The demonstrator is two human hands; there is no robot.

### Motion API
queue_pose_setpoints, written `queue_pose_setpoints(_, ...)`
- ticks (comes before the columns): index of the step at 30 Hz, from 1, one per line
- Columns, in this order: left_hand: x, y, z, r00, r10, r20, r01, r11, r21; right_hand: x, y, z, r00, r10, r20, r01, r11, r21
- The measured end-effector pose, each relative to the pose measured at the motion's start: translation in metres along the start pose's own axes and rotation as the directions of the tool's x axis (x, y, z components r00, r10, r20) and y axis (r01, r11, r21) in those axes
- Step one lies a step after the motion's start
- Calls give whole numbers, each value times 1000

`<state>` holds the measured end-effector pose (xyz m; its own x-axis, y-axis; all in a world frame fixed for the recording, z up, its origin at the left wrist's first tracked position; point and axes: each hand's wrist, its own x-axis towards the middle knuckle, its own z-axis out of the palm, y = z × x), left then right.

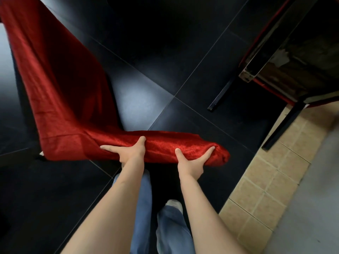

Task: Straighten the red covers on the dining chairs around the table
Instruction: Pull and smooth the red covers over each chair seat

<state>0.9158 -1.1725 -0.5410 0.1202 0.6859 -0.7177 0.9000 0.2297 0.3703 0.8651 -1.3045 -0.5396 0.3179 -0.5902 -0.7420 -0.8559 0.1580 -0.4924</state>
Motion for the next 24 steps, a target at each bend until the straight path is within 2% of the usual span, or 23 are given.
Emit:
queue_pose_setpoints(3, 0, 14, 4, 1000, -6, 4, 6, 999, -42, 1, -12, 6, 1000, 15, -17, -15, 1000, -16)
queue_pose_setpoints(8, -4, 18, 2, 1000, -5, 14, 5, 998, 55, -2, -17, 7, 999, 32, -40, -34, 998, -59)
queue_pose_setpoints(14, -1, 27, -6, 995, -3, 98, -11, 990, 141, -5, -24, -2, 1000, -3, -31, -5, 964, -267)
queue_pose_setpoints(20, -6, 43, -28, 980, -40, 196, -20, 955, 297, -8, -39, -31, 998, -5, 67, 38, 867, -497)
queue_pose_setpoints(24, -16, 55, -36, 957, -83, 277, -48, 899, 435, -6, -54, -56, 989, -91, 112, 143, 751, -645)
